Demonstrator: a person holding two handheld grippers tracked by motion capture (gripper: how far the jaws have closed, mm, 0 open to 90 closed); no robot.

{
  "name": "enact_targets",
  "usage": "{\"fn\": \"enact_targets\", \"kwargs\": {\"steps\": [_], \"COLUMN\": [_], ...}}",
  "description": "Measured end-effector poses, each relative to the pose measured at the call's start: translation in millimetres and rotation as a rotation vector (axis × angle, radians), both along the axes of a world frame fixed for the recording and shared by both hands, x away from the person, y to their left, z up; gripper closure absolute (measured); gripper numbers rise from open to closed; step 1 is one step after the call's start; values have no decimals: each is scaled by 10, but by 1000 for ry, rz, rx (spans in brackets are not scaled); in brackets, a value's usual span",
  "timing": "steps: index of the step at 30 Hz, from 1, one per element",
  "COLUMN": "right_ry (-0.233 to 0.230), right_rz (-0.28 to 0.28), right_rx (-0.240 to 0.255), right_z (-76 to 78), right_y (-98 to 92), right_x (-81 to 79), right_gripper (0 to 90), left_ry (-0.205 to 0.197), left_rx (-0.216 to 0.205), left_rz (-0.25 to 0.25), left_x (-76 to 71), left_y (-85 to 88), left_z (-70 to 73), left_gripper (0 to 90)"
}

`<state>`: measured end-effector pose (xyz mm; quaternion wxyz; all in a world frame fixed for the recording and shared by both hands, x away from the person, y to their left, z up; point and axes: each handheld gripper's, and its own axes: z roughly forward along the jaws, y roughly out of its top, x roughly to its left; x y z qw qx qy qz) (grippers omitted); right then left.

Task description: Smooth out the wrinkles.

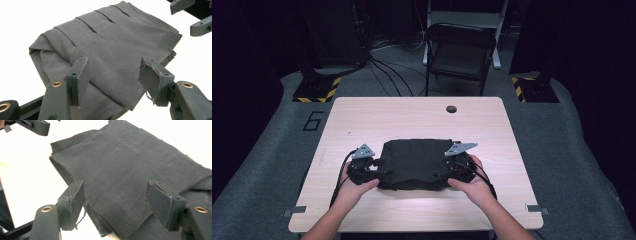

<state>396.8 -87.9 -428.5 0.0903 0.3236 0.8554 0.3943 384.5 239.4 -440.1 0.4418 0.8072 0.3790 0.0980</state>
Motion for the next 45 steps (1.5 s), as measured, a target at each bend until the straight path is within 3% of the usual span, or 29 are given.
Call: {"fn": "enact_targets", "kwargs": {"steps": [6,14,18,21,25,29,35,45], "right_ry": [-19,-37,-47,-41,-63,-44,-41,-25], "right_rz": [13,-15,-33,-53,-85,-96,-71,-69], "right_rx": [18,11,23,23,37,33,-3,-31], "right_z": [39,-55,-128,-176,-261,-354,-459,-644], "right_y": [-111,-270,-346,-398,-464,-487,-468,-376], "right_x": [-174,-387,-452,-482,-473,-457,-453,-386], "right_gripper": [302,302,302,302,302,302,303,311], "left_ry": [-1,8,-2,9,16,21,61,58], "left_rx": [4,10,50,35,25,35,22,46], "left_rz": [-7,-26,-7,-3,11,27,49,55], "left_x": [-117,-254,-331,-335,-316,-291,-245,-206], "left_y": [24,57,75,99,159,195,258,274], "left_z": [6,-26,-123,-174,-272,-344,-448,-545], "left_gripper": [409,408,406,404,404,404,403,404]}}
